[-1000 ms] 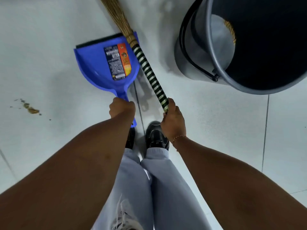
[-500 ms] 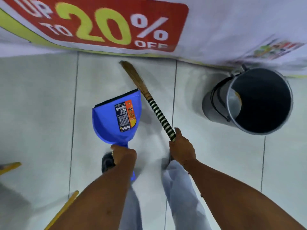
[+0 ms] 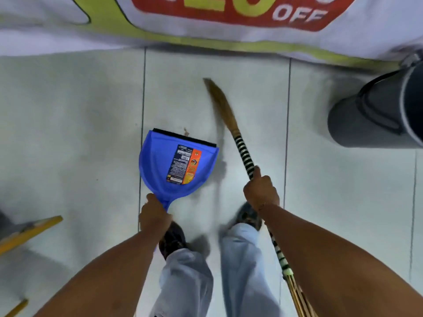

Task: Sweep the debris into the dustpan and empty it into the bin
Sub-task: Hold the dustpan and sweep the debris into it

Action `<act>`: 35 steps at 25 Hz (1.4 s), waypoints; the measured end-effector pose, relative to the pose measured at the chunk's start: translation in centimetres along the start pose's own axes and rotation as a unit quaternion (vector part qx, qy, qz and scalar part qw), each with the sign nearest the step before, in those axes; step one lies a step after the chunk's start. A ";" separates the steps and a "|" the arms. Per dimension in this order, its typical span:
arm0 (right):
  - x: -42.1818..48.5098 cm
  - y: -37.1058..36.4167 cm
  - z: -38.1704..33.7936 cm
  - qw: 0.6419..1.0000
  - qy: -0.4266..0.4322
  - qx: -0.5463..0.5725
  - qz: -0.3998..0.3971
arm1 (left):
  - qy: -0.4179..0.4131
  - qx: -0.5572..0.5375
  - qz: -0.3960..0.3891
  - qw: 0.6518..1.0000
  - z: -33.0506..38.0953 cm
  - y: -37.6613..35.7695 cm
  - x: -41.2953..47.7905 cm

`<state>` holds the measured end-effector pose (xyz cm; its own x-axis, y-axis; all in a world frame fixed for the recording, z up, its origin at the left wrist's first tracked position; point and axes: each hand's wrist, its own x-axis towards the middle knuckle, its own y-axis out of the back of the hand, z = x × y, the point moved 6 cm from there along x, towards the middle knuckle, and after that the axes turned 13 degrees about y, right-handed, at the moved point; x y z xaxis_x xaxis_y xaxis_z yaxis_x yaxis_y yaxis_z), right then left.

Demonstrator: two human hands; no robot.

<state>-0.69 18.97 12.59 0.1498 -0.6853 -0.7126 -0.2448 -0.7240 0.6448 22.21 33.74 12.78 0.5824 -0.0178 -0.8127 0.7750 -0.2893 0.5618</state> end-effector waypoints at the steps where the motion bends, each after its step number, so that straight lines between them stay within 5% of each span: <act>1: 0.0 -1.2 0.8 1.000 -0.008 -0.009 0.010 | 0.004 0.019 0.008 1.000 -1.4 -0.3 1.8; 7: 0.7 -11.2 6.6 0.998 -0.001 -0.053 0.020 | -0.008 0.071 0.076 0.995 -5.5 -4.3 13.1; 13: 1.0 -13.7 8.8 0.987 0.067 -0.141 0.045 | -0.115 0.172 0.188 0.960 -3.7 -4.5 19.2; 20: -3.1 -14.1 10.6 0.965 0.177 -0.195 0.010 | -0.125 0.188 0.193 0.955 -3.8 -4.1 20.7; 26: -2.9 -12.7 13.8 0.984 0.036 -0.165 0.061 | -0.137 0.195 0.195 0.951 -4.3 -3.6 21.5; 31: -5.2 -16.4 11.8 0.971 0.150 -0.185 -0.027 | -0.150 0.215 0.218 0.940 -4.9 -2.5 22.2; 35: -3.1 -15.2 8.8 0.978 0.138 -0.152 0.043 | -0.132 0.176 0.212 0.952 -6.6 -2.5 22.0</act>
<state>-5.91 32.80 2.56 0.4042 -0.7095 -0.5772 0.0210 -0.6237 0.7813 34.67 40.37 -5.47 0.7075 -0.4308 -0.5602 0.3261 -0.5043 0.7996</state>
